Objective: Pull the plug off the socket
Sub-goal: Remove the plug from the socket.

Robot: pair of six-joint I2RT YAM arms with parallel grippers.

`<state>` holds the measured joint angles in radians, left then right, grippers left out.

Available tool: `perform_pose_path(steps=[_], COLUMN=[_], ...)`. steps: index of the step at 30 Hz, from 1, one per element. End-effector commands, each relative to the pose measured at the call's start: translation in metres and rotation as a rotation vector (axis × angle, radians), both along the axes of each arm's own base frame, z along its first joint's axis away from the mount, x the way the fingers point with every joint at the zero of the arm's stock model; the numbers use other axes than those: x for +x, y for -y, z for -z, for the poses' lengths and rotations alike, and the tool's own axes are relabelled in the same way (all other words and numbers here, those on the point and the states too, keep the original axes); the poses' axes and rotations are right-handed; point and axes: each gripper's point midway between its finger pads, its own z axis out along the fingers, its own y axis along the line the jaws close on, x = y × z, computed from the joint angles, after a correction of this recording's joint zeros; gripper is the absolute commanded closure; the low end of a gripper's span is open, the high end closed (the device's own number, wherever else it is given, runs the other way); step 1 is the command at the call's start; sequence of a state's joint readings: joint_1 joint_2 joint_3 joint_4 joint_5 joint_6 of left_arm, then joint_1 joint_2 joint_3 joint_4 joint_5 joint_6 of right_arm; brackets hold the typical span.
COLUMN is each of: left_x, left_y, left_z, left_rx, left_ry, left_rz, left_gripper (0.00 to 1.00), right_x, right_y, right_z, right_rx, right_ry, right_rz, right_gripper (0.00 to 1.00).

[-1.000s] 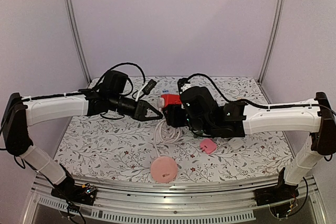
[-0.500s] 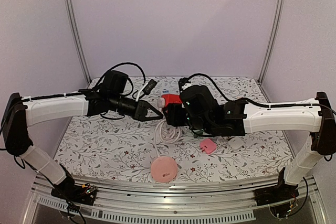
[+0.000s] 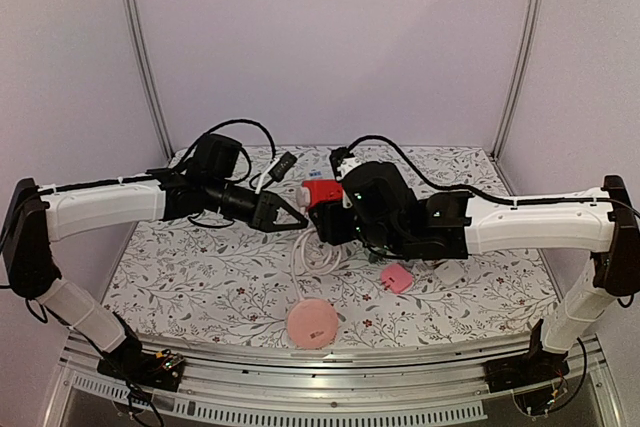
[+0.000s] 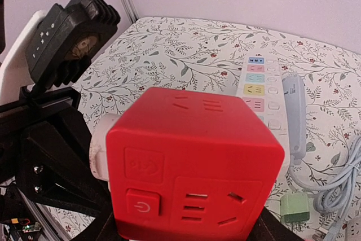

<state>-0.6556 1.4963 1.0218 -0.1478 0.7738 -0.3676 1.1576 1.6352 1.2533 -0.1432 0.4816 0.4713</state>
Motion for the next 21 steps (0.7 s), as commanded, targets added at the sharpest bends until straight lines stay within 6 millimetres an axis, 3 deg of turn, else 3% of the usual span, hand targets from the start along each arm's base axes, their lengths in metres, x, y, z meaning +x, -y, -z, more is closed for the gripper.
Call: perform_pose_path(steps=[1,16,21], left_x=[0.012,0.018,0.019], left_y=[-0.016,-0.024,-0.023], left_z=[-0.026,-0.031,-0.027], left_rx=[-0.043,-0.055,-0.06], left_ry=[0.06,0.069,0.06], left_rz=[-0.047,-0.069,-0.076], left_gripper=[1.0,1.0,1.0], right_x=[0.001,0.005,0.011], right_y=[0.021,0.031,0.033], right_z=[-0.008,0.016,-0.005], right_rx=[-0.128,-0.232,-0.141], right_ry=[0.081,0.088,0.087], right_rz=[-0.008,-0.004,0.071], right_gripper=[0.81,0.82,0.82])
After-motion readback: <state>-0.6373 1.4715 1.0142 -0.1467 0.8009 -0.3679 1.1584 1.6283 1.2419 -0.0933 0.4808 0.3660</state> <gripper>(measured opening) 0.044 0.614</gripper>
